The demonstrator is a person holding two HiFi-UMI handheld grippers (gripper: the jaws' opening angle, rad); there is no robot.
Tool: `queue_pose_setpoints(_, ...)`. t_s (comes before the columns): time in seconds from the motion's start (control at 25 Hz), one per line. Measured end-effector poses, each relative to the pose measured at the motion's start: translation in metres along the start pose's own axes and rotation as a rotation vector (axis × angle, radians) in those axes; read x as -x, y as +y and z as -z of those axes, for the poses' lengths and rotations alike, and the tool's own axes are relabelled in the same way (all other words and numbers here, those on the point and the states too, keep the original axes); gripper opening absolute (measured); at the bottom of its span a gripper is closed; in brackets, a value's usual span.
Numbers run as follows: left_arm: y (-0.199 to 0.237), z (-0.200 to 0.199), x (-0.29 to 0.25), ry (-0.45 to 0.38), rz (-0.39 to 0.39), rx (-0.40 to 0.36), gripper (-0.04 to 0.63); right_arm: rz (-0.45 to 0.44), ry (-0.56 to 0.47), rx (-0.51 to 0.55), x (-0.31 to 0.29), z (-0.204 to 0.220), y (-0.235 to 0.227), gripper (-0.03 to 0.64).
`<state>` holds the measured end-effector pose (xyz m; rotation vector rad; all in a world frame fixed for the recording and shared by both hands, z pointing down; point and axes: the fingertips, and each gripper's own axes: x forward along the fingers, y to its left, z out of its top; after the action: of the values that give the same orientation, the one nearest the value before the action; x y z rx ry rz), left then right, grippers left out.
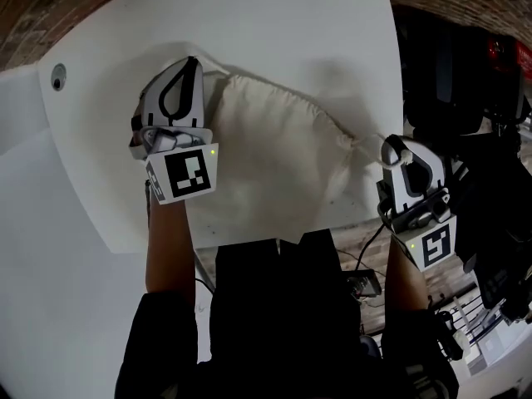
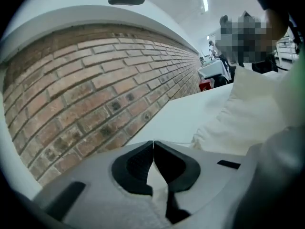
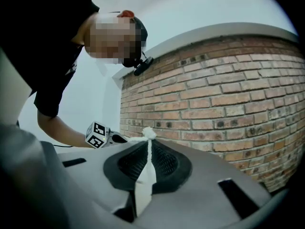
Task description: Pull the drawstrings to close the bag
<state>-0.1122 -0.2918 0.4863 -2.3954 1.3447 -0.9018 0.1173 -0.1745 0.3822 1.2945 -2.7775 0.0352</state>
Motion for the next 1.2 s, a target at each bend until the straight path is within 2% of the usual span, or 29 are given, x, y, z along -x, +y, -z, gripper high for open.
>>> queue_pose_setpoints(0.12,0.014,-0.017,0.016,-0.022,-0.074,-0.059,0.023,-0.009,-0.057,0.047,0.016,-0.047,0.011,0.012)
queue_pose_setpoints(0.24,0.006,0.002,-0.001,-0.045,-0.154,-0.112,0.023,-0.024,-0.11,0.072,0.028,-0.058,0.015,0.012)
queue_pose_setpoints(0.32,0.006,0.014,-0.011,-0.067,-0.208,-0.101,0.023,-0.042,-0.149,0.079,0.036,-0.065,0.02,0.012)
queue_pose_setpoints(0.48,0.035,-0.015,0.011,-0.159,-0.299,-0.024,0.023,-0.131,-0.216,0.122,0.047,-0.11,0.044,0.012)
queue_pose_setpoints(0.64,0.074,-0.06,0.048,-0.267,-0.37,0.135,0.023,-0.237,-0.239,0.199,0.058,-0.169,0.061,0.012)
queue_pose_setpoints(0.76,0.098,-0.079,0.071,-0.353,-0.374,0.297,0.023,-0.24,-0.232,0.254,0.062,-0.197,0.067,0.012)
queue_pose_setpoints(0.84,0.114,-0.093,0.09,-0.423,-0.369,0.399,0.023,-0.205,-0.236,0.245,0.068,-0.216,0.063,0.012)
queue_pose_setpoints(0.88,0.122,-0.103,0.101,-0.461,-0.371,0.425,0.023,-0.185,-0.242,0.231,0.072,-0.226,0.057,0.012)
queue_pose_setpoints(0.96,0.142,-0.125,0.124,-0.536,-0.389,0.428,0.023,-0.155,-0.267,0.206,0.082,-0.242,0.043,0.012)
queue_pose_setpoints(1.04,0.159,-0.146,0.147,-0.575,-0.42,0.416,0.023,-0.128,-0.301,0.189,0.091,-0.259,0.032,0.011)
queue_pose_setpoints(1.2,0.183,-0.174,0.195,-0.543,-0.498,0.406,0.023,-0.07,-0.334,0.138,0.113,-0.293,0.027,0.011)
